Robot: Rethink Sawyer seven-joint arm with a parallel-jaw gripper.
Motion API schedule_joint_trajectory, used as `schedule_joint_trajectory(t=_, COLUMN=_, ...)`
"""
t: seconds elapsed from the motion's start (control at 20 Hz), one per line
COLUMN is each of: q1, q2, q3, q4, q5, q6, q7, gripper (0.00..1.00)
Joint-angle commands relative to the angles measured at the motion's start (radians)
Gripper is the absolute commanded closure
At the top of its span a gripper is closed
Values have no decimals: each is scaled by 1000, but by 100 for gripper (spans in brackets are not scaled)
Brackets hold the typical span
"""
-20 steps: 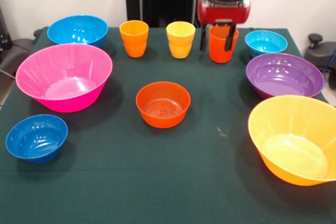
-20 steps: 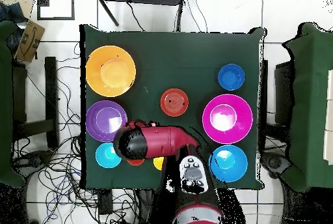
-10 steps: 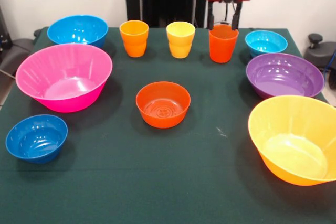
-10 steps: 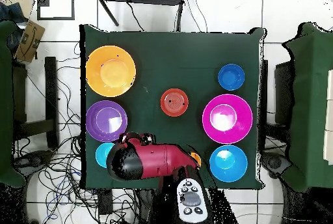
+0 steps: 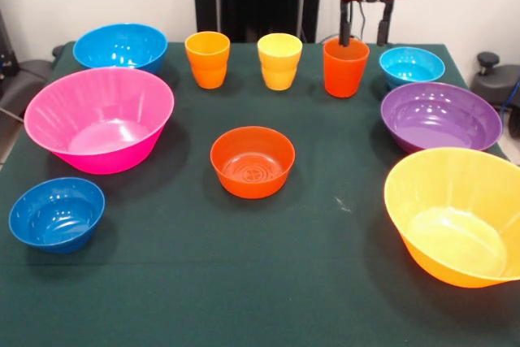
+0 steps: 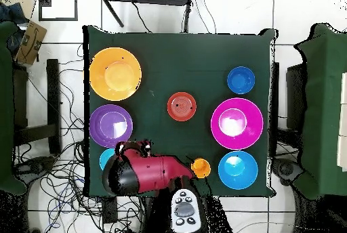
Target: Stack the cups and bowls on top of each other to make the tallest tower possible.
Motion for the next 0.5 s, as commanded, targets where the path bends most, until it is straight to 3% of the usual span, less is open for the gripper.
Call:
schedule_joint_trajectory(t=0.05, q1=53, q2=97, q3=-30, q4=23, q5=0, q6=-72, q7=178, gripper=0)
schedule_joint_trajectory(t=0.25, q1=42, q2=107, q3=-36, q4=29, q5=-15, q6=-84, q7=160, gripper=0)
schedule_joint_trajectory(t=0.5, q1=-15, q2=59, q3=-1, q4=60, q5=-33, q6=-42, q7=120, gripper=0)
